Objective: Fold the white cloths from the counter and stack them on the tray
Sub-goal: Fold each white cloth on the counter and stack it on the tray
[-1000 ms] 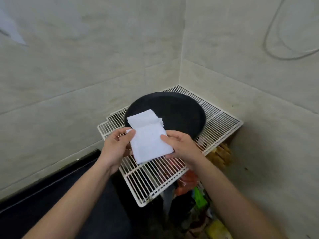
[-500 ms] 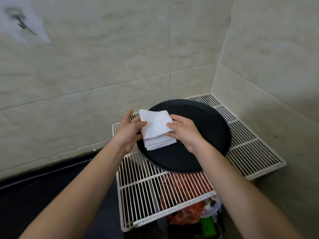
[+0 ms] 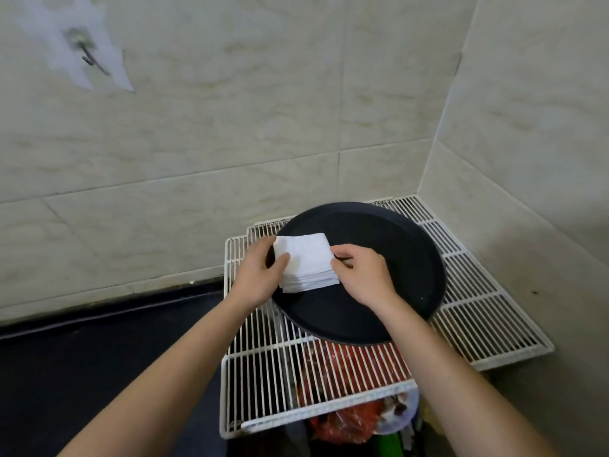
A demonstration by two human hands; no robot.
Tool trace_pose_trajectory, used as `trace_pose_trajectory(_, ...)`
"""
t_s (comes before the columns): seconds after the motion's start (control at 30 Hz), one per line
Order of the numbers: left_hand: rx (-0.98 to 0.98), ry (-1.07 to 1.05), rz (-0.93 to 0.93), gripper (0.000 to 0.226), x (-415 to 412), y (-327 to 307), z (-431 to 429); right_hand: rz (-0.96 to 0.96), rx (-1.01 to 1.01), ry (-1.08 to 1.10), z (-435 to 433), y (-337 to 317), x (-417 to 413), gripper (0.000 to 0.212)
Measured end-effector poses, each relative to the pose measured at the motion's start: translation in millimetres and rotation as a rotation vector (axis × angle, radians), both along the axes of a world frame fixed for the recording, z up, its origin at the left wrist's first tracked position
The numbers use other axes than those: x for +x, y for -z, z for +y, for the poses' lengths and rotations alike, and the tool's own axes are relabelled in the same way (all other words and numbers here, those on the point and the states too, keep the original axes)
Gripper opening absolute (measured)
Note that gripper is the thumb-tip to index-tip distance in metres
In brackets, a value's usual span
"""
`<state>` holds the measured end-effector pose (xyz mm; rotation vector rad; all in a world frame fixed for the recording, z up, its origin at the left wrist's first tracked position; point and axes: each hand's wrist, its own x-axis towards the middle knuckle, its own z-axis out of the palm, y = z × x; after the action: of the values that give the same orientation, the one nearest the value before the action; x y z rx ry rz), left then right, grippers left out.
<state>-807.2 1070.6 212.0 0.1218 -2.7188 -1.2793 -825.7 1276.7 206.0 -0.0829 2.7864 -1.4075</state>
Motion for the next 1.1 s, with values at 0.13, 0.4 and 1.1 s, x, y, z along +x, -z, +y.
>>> trace_pose_trajectory(0.13, -0.21, 0.153, -0.122, 0.056, 12, 23, -6, 0.016, 0.104, -0.078, 3, 10, 8, 0.03)
trace_pose_trajectory(0.4, -0.142, 0.088, 0.028, 0.06, 28, 28, -17, 0.128, 0.087, -0.045, 7, 12, 32, 0.044)
trace_pose_trajectory(1.1, -0.886, -0.76, 0.1, 0.077, 513, -18, -275, 0.561, 0.301, -0.642, -324, -6, 334, 0.073)
